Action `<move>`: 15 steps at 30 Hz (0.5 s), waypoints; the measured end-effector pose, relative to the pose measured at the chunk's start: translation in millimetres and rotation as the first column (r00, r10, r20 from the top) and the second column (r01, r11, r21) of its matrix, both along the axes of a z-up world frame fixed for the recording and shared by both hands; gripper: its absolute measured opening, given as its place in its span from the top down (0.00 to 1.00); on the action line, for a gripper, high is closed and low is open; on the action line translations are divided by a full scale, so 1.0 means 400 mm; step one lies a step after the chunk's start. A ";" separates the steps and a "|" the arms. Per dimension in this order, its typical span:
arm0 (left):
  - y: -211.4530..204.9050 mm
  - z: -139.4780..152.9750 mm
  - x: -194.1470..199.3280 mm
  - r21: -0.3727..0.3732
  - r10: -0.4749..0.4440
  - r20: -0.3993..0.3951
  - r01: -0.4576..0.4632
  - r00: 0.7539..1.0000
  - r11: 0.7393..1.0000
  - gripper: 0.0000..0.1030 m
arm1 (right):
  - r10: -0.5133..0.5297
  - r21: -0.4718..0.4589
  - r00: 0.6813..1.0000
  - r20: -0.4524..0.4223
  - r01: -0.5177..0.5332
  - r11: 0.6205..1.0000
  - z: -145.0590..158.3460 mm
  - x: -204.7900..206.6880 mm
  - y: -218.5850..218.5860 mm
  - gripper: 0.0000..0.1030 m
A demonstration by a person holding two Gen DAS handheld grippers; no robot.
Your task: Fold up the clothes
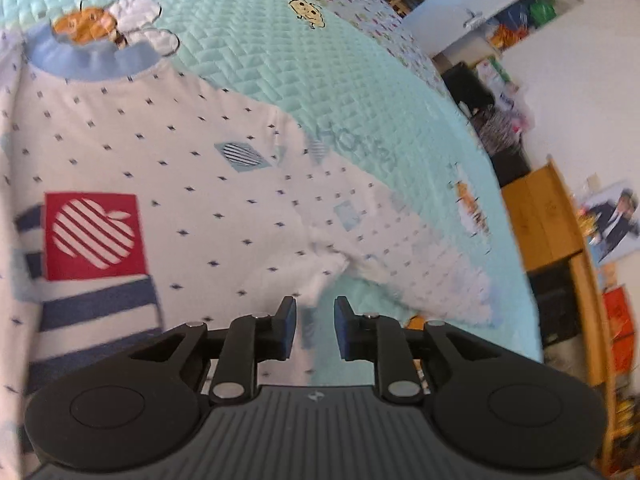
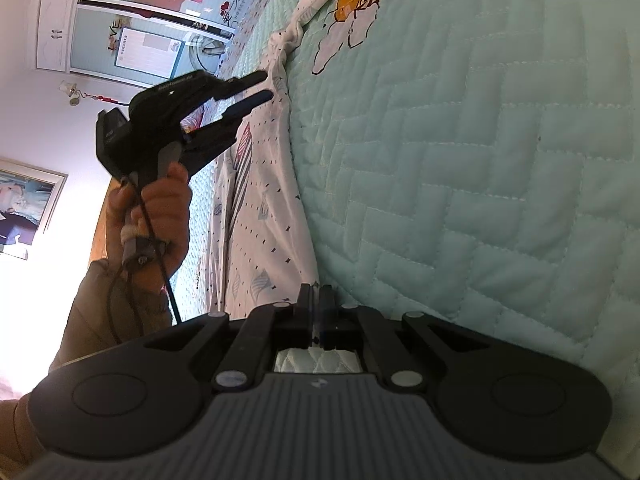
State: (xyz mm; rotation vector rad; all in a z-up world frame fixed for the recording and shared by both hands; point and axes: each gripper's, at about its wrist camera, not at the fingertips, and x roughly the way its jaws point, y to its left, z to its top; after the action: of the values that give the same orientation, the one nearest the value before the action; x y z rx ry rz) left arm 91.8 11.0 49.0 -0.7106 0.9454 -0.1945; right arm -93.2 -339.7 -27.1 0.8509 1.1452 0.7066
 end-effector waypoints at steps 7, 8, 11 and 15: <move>-0.026 -0.044 0.032 0.038 -0.006 -0.037 0.008 0.999 0.999 0.85 | 0.002 0.008 1.000 0.002 -0.002 1.000 -0.001 -0.011 -0.002 1.00; -0.023 -0.062 0.040 0.036 0.006 -0.053 -0.004 0.999 0.999 0.93 | 0.001 0.009 1.000 0.002 -0.001 1.000 -0.001 -0.013 -0.002 1.00; -0.003 -0.074 0.043 -0.006 0.030 -0.058 -0.030 0.998 1.000 0.95 | 0.001 0.008 1.000 0.001 -0.001 1.000 0.000 -0.016 -0.004 1.00; 0.001 -0.059 0.033 -0.027 0.018 -0.049 -0.020 0.999 0.999 0.95 | 0.001 0.008 1.000 -0.002 -0.001 1.000 0.001 -0.017 -0.006 1.00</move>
State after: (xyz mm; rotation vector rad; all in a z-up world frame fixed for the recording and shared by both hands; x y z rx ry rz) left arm 104.9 11.3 25.3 -0.7521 0.9833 -0.1747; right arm -100.1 -342.3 -26.9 0.8582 1.1452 0.7120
